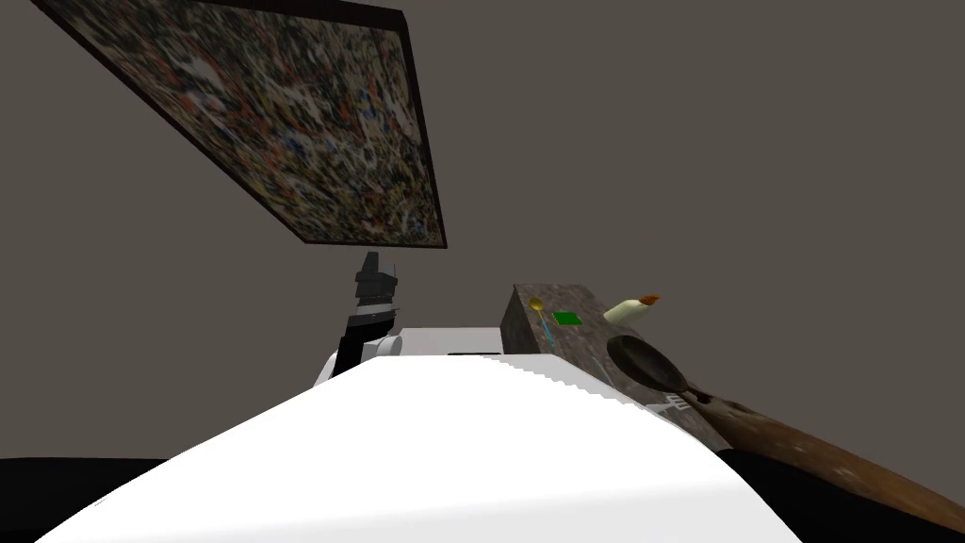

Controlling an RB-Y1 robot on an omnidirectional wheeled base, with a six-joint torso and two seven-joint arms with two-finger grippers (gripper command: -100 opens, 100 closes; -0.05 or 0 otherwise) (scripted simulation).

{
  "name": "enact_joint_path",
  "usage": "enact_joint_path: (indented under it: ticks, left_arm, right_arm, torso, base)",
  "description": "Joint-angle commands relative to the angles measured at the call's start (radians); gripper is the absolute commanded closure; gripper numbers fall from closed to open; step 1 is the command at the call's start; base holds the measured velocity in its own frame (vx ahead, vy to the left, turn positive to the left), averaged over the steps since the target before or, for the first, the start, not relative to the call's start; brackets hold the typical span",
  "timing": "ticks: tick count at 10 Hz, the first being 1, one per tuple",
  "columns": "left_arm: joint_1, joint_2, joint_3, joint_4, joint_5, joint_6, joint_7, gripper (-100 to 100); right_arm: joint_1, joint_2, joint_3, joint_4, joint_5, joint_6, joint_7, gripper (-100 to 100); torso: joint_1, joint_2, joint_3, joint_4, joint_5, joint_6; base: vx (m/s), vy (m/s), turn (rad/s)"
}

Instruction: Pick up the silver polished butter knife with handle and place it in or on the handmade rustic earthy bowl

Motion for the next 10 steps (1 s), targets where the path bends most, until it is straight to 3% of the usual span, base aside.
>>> enact_joint_path:
  ticks: [1, 3, 4, 8, 9, 10]
  left_arm:
    - [0.000, 0.000, 0.000, 0.000, 0.000, 0.000, 0.000, 0]
    - [0.000, 0.000, 0.000, 0.000, 0.000, 0.000, 0.000, 0]
    - [0.000, 0.000, 0.000, 0.000, 0.000, 0.000, 0.000, 0]
    - [0.000, 0.000, 0.000, 0.000, 0.000, 0.000, 0.000, 0]
    - [0.000, 0.000, 0.000, 0.000, 0.000, 0.000, 0.000, 0]
    - [0.000, 0.000, 0.000, 0.000, 0.000, 0.000, 0.000, 0]
  right_arm:
    - [-0.032, 0.010, 0.021, 0.028, 0.000, 0.000, 0.011, -100]
    - [-0.040, 0.011, 0.026, 0.035, 0.000, 0.000, 0.012, -100]
    - [-0.043, 0.011, 0.028, 0.037, 0.000, 0.001, 0.013, 100]
    - [-0.043, 0.010, 0.029, 0.036, 0.000, -0.002, 0.014, 100]
    - [-0.043, 0.010, 0.028, 0.036, 0.000, -0.002, 0.014, 0]
    - [-0.015, 0.005, 0.010, 0.013, 0.000, 0.000, 0.006, 100]
  torso:
    - [0.000, 0.000, 0.000, 0.000, 0.000, 0.000]
    - [0.000, 0.001, 0.000, 0.000, 0.000, 0.000]
    - [0.001, 0.001, 0.000, 0.000, 0.000, 0.000]
    - [0.000, 0.001, 0.001, 0.000, 0.001, 0.001]
    - [0.000, 0.001, 0.001, 0.000, 0.001, 0.001]
    - [0.000, 0.001, 0.001, 0.000, 0.000, 0.001]
  base:
    - [0.002, 0.002, 0.067]
    - [0.000, 0.002, 0.021]
    - [0.000, 0.000, 0.000]
    - [0.000, 0.000, 0.000]
    - [0.000, 0.000, 0.000]
    - [0.000, -0.002, -0.069]
